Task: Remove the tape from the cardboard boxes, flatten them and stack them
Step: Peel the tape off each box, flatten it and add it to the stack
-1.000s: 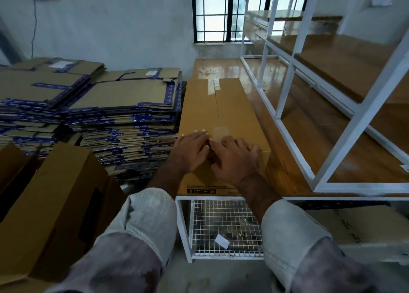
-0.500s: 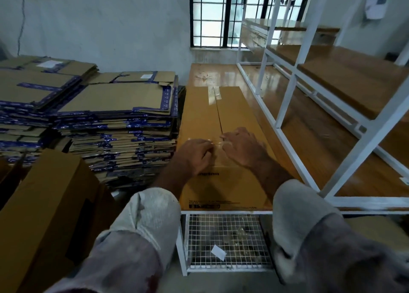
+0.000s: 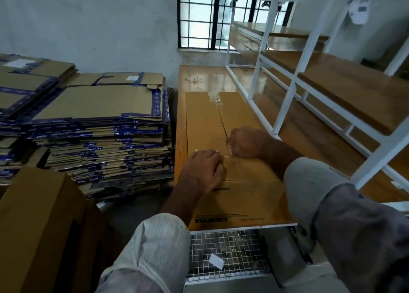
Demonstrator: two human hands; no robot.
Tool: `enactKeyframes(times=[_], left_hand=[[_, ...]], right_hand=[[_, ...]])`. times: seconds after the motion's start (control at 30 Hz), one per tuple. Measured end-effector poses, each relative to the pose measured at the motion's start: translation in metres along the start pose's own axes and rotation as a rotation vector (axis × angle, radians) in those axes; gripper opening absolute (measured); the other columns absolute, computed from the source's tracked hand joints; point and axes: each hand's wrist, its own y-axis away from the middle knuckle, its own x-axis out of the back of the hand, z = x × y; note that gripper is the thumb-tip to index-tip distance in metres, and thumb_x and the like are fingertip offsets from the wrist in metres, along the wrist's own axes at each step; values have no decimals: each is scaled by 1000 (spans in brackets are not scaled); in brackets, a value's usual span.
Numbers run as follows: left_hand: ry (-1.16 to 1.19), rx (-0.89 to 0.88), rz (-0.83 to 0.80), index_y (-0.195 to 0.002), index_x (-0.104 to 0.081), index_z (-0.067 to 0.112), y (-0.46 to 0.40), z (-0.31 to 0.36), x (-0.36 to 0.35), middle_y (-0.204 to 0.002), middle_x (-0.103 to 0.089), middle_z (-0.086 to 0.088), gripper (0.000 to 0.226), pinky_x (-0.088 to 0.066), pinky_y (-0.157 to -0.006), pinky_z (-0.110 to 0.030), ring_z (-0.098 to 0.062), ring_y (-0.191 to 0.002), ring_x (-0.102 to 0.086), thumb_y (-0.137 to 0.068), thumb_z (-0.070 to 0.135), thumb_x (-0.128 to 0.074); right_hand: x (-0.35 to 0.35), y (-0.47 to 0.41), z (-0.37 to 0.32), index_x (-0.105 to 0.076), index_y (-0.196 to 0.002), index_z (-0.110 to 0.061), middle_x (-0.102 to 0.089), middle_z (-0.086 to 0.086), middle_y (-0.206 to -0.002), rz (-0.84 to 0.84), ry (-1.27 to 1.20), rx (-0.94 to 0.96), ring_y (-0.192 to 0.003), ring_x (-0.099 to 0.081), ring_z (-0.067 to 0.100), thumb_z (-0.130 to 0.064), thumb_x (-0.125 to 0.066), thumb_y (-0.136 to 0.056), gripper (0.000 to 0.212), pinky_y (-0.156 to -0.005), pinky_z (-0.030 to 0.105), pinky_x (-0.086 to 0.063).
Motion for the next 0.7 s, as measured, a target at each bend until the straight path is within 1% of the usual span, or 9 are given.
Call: enactKeyframes(times=[0.03, 0.1, 0.17, 0.23, 0.3, 0.4, 0.53, 0.57, 0.7], left_hand=[[2, -5, 5, -134, -59, 14, 0, -2, -2, -135, -58, -4, 60, -31, -116, -43, -23, -127, -49, -95, 48, -29], [-4, -11, 18, -134, -58, 15, -3, -4, -3, -134, -58, -3, 60, -31, -116, -41, -23, -126, -48, -96, 52, -31], [-6, -19, 25, -133, -58, 16, -5, -5, -3, -134, -58, -2, 66, -28, -117, -42, -22, -126, -48, -94, 61, -29], [-3, -29, 30, -133, -58, 18, -5, -7, -5, -134, -58, -1, 72, -25, -119, -43, -22, -126, -49, -92, 67, -24], [0, -36, 38, -132, -58, 19, -6, -9, -7, -135, -58, -1, 73, -25, -119, -44, -22, -127, -49, -91, 68, -23], [-3, -35, 35, -134, -58, 19, -8, -10, -9, -137, -57, -1, 75, -26, -119, -47, -22, -129, -48, -90, 69, -23], [-20, -35, 10, -137, -55, 19, -9, -11, -9, -140, -54, -1, 77, -22, -122, -47, -22, -132, -45, -89, 71, -25], [-27, -36, 10, -137, -54, 20, -10, -12, -10, -140, -54, -1, 75, -22, -122, -46, -22, -132, -45, -90, 71, -26], [-51, -60, 21, -136, -54, 20, -10, -13, -12, -139, -54, 0, 75, -23, -121, -47, -21, -130, -46, -89, 74, -36]], right_hand=[[1, -5, 0, -66, -91, -35, -61, -2, -111, -32, -37, 8, -103, -57, 19, -32, -61, -92, 6, -92, 44, -51], [4, -16, 3, -61, -76, -39, -64, -4, -101, -91, -86, 21, -97, -61, 18, -26, -67, -87, 18, -90, 44, -54], [9, -22, 7, -66, -71, -41, -68, -10, -95, -138, -112, 22, -95, -63, 15, -25, -69, -85, 22, -91, 46, -55], [12, -24, 12, -69, -72, -49, -70, -14, -94, -177, -135, 12, -95, -63, 12, -24, -72, -85, 28, -92, 46, -55], [15, -22, 13, -71, -75, -42, -70, -15, -94, -206, -164, -9, -93, -63, 9, -23, -77, -86, 23, -93, 42, -54], [16, -25, 8, -69, -80, -36, -66, -16, -86, -218, -168, -3, -86, -59, 3, -21, -79, -87, 19, -92, 38, -52], [15, -28, 6, -69, -76, -39, -70, -14, -94, -240, -173, 0, -94, -63, 11, -19, -74, -87, 23, -95, 45, -53], [15, -28, 7, -68, -76, -39, -70, -14, -92, -241, -185, 13, -93, -64, 12, -20, -72, -86, 23, -94, 47, -54], [10, -28, 6, -66, -77, -37, -73, -5, -89, -188, -288, 17, -90, -68, 19, -31, -66, -84, 9, -91, 48, -56]])
